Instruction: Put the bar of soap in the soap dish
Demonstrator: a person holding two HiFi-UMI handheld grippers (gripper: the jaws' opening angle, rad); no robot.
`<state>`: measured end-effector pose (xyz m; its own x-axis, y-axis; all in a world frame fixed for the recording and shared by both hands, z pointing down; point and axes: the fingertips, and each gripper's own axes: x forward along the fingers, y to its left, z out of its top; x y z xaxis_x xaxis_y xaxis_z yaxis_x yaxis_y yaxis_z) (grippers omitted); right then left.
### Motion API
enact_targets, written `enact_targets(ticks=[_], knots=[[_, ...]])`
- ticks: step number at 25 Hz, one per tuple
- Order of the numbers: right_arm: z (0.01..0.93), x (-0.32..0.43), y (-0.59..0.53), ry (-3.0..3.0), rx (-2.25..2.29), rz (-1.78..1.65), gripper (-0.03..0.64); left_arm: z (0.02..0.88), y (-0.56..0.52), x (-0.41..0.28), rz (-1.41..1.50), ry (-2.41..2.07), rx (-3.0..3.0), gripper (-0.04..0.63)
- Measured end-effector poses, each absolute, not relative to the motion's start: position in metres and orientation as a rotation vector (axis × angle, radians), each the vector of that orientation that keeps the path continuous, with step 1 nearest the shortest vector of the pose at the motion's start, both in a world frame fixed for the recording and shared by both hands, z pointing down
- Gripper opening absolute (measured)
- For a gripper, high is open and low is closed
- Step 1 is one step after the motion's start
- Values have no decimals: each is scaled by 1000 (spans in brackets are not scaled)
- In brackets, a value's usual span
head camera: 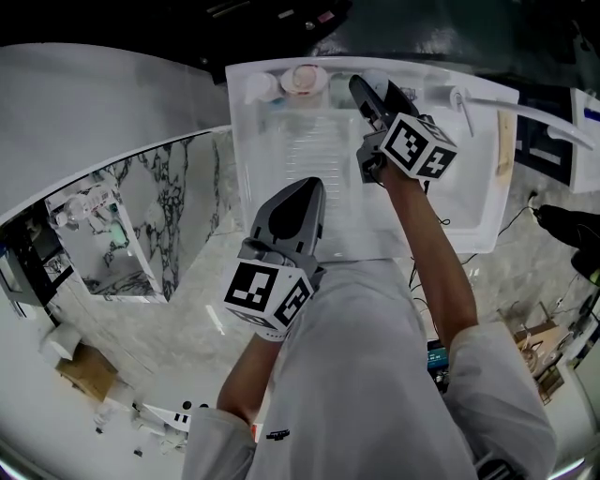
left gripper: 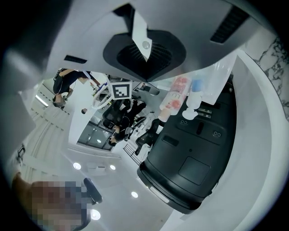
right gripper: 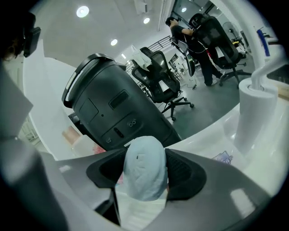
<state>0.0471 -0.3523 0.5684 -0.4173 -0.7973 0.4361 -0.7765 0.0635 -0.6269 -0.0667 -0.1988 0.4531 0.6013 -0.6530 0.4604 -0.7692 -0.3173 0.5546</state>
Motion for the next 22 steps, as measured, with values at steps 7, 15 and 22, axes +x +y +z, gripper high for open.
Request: enact_targets(ticks=[7,15,22], knots=[[595,41,-361,2349,-1794,-1312,288,458,-203,-65,201,-1112,2041,8],[616,42,-368,2436,-1951,-1234,288,469,-202,-65,223,-1095,2020,8],[610,40,-374,2489,-2002,-1121,268,473,-203,-68,213,-1102,2004,8]])
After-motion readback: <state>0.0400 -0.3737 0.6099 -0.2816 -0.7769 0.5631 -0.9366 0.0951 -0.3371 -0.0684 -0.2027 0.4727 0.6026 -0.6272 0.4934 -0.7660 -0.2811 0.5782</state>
